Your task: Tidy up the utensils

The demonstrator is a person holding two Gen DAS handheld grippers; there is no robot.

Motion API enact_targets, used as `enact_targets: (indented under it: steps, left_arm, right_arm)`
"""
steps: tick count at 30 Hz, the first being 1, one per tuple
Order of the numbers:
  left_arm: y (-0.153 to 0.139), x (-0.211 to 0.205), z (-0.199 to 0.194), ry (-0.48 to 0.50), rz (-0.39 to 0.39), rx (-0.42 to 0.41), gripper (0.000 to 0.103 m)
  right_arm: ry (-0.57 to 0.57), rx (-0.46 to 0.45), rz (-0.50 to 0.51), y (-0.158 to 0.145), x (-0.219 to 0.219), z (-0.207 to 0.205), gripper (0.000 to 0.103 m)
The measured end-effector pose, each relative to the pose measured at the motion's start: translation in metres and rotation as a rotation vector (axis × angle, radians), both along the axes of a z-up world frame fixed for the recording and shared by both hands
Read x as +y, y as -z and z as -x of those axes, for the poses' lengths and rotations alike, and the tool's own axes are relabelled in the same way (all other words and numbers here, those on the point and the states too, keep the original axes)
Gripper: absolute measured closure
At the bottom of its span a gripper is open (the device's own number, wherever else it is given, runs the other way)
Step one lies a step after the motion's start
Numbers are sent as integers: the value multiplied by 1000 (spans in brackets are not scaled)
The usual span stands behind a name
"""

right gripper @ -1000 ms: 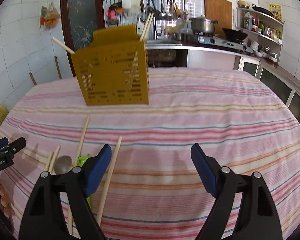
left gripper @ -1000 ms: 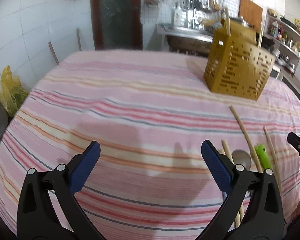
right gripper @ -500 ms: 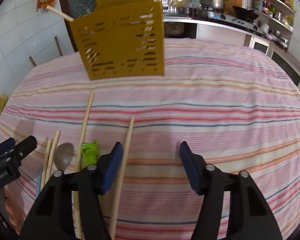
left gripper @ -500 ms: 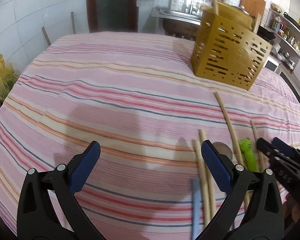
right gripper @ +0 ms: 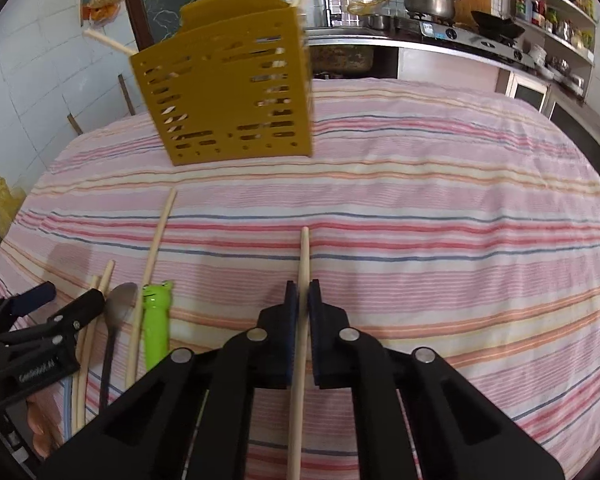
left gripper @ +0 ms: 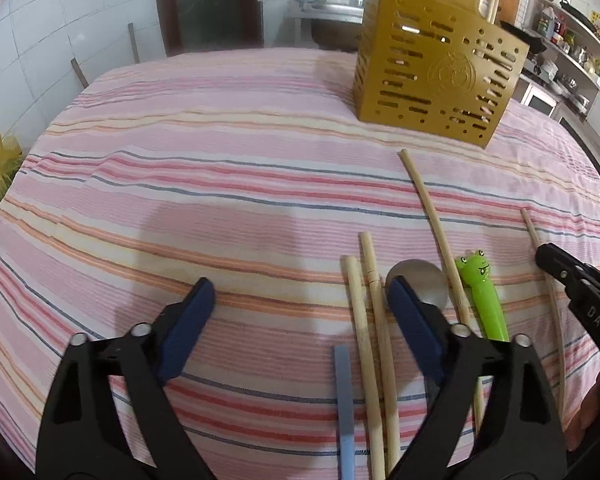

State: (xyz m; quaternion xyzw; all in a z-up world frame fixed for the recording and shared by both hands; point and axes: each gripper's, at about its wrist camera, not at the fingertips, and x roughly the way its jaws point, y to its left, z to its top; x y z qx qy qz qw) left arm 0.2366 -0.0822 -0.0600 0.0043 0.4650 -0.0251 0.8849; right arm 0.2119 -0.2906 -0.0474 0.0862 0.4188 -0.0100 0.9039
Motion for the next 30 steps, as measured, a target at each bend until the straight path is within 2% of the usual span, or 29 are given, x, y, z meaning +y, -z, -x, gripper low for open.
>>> enact_targets:
  steps: [3,10,13,20,22,30]
  left_arm:
    - [0,-5,-1,7,-18,3,30]
    - [-5,-22,-5,36,-20,29,63]
    - [-4,-25,-8,38,-18,44,67]
    - [-4,-26,-12,50,-19,44,88]
    - [-5,-25,-15,51,-13,47,91]
    - [-6,-24,-19,67,1,42,91]
  right_arm:
    - [0,-9,-8,2,0,0,97]
    - [0,-14,-46,3,-6,2,97]
    - [-1,-10,-47,3,-8,2,97]
    - [8,22,-30,1,-6,-6,97]
    - [9,32,-28,0,-7,-7,97]
    - [14,107,-6,-2,-3,-23,97]
